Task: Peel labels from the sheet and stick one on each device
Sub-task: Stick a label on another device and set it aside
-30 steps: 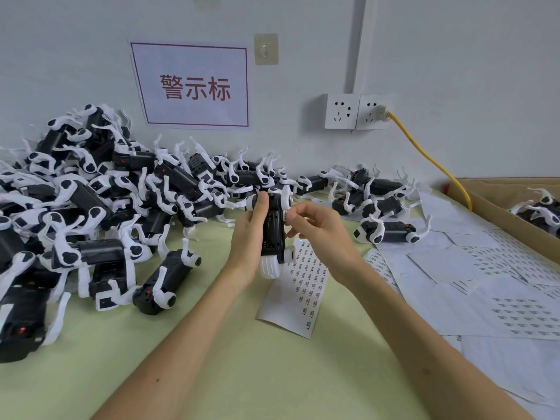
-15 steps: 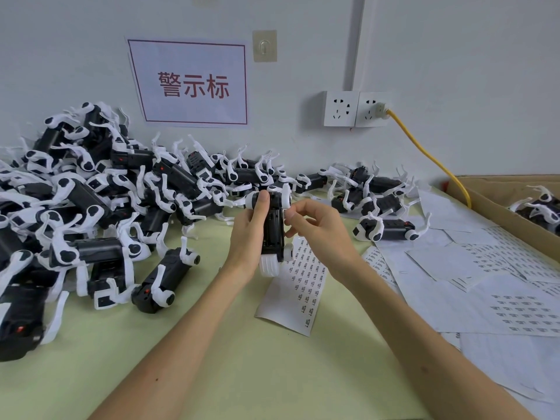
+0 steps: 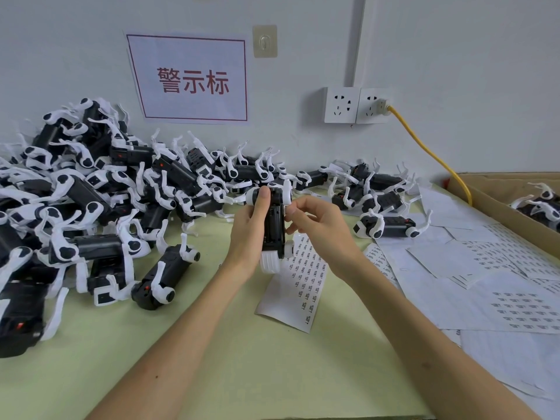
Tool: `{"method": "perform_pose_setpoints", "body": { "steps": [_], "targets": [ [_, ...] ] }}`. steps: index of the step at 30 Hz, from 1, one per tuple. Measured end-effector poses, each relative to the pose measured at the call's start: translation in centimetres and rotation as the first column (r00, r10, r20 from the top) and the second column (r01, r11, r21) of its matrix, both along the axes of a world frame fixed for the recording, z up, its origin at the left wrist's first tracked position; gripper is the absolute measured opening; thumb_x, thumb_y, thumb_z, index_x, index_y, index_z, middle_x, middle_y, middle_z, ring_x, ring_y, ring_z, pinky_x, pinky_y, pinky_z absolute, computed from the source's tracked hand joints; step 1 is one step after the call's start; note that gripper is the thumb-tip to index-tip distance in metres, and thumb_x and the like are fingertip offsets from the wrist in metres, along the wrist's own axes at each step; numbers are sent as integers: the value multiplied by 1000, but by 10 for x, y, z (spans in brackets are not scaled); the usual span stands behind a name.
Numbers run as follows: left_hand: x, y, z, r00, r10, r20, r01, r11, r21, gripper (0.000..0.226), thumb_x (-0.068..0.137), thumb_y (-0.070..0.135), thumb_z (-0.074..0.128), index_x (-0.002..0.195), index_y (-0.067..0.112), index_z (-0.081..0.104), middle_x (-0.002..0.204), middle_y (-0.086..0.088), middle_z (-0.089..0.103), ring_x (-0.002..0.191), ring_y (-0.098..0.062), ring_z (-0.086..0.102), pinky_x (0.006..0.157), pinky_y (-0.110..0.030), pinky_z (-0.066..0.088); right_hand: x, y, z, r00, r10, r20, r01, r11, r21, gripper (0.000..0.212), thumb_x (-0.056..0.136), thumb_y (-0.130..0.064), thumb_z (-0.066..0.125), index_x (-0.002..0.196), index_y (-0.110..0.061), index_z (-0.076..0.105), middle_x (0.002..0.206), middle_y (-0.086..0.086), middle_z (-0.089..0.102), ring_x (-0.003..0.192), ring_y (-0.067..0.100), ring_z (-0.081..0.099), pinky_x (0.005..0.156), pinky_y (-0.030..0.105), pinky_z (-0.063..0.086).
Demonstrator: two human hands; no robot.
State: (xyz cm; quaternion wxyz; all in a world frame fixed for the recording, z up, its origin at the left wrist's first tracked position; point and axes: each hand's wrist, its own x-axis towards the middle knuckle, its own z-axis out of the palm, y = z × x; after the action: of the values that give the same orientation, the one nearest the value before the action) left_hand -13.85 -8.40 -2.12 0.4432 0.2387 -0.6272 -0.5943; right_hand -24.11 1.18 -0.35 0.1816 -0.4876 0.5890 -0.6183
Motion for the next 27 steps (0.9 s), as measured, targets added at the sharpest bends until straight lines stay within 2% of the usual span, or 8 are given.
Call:
{"method": "perform_pose_setpoints", "body": {
  "steps": [10, 12, 16, 22, 27],
  "targets": [
    [0, 1, 2, 1000, -10, -1, 10, 1000, -6, 84, 85, 70, 50, 97, -12, 66, 85, -19, 65, 79, -29, 63, 77, -46, 51, 0, 0, 0, 1000, -11, -9, 11, 1000, 9, 17, 100, -19, 63, 84, -19, 68, 85, -4, 70, 70, 7, 68, 70, 12, 49],
    [0, 1, 2, 1000, -12, 1, 12, 1000, -12, 86, 85, 71, 49, 97, -13, 65, 83, -18, 64, 78, -28, 62, 76, -46, 52, 0, 0, 0, 1000, -14, -10, 14, 1000, 12, 17, 100, -20, 63, 84, -20, 68, 83, -6, 70, 70, 7, 69, 70, 12, 49],
    [-1, 0, 1, 1000, 13, 8, -13, 1000, -13, 82, 84, 72, 49, 94, -8, 67, 77, -10, 65, 73, -23, 63, 65, -35, 52, 0, -1, -1, 999, -28, -21, 28, 1000, 5, 18, 100, -19, 63, 83, -20, 67, 81, -8, 70, 69, 7, 69, 67, 10, 46],
    [-1, 2, -1, 1000, 24, -4, -24, 999, -30, 78, 73, 81, 52, 78, 5, 68, 73, -9, 62, 69, -23, 61, 65, -38, 50, -1, -1, -3, 999, -40, -22, 40, 999, 7, 18, 100, -21, 64, 82, -18, 67, 81, -3, 69, 68, 9, 69, 67, 11, 48],
    [0, 3, 0, 1000, 17, -16, -18, 998, -57, 90, 74, 80, 52, 87, -8, 63, 75, -13, 58, 69, -25, 57, 68, -43, 45, -2, 0, -3, 998, -56, -25, 56, 998, 11, 18, 98, -21, 67, 80, -20, 67, 77, -7, 68, 67, 7, 68, 63, 14, 47]
  ]
}}
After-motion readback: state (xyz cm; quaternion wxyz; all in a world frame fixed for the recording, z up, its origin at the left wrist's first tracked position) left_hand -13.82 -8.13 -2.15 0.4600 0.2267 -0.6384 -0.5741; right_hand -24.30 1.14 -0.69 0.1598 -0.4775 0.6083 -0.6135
